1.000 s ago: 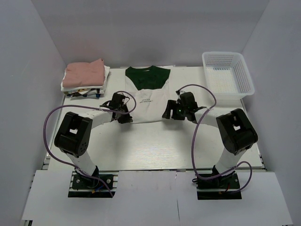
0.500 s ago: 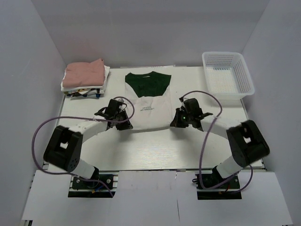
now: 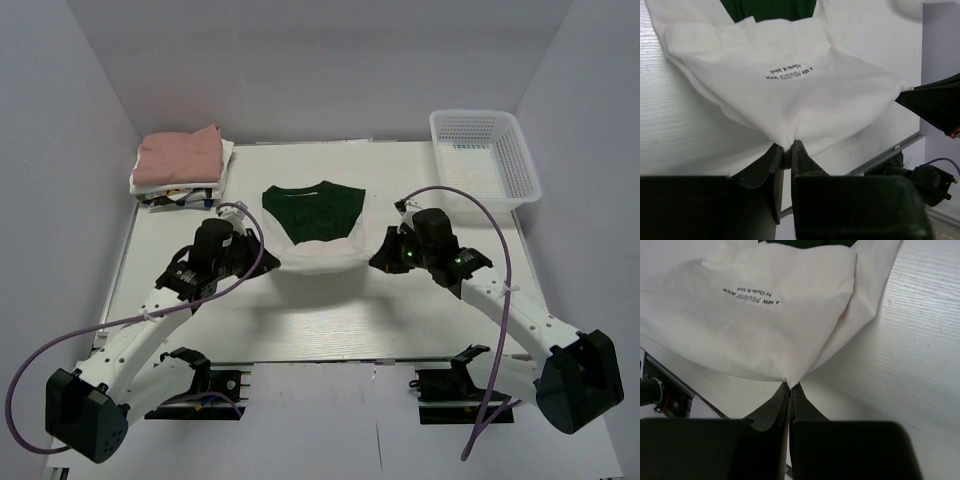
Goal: Fold and stack the t-shirts
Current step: Fold the long partially folded tshirt into a neat square
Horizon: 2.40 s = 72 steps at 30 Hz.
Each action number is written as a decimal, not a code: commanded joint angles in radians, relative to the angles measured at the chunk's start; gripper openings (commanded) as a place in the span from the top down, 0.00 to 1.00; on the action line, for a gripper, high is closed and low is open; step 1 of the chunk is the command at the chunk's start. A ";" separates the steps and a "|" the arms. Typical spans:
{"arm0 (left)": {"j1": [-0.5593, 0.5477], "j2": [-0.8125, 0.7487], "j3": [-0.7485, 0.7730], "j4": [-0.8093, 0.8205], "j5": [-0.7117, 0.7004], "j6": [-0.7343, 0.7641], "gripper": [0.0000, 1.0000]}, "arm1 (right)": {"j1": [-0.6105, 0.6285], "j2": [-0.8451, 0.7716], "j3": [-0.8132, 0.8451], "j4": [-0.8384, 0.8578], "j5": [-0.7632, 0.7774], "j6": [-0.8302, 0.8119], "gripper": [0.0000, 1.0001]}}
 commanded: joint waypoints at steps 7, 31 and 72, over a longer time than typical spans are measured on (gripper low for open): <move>0.027 0.149 0.182 0.008 -0.205 -0.071 1.00 | -0.012 0.100 0.244 -0.004 0.138 -0.014 1.00; 0.134 0.687 0.667 0.021 -0.394 -0.020 1.00 | -0.113 0.663 0.809 -0.010 0.161 -0.110 1.00; 0.206 1.229 0.923 0.103 -0.038 0.140 0.00 | -0.171 1.169 0.952 0.378 -0.289 0.013 0.10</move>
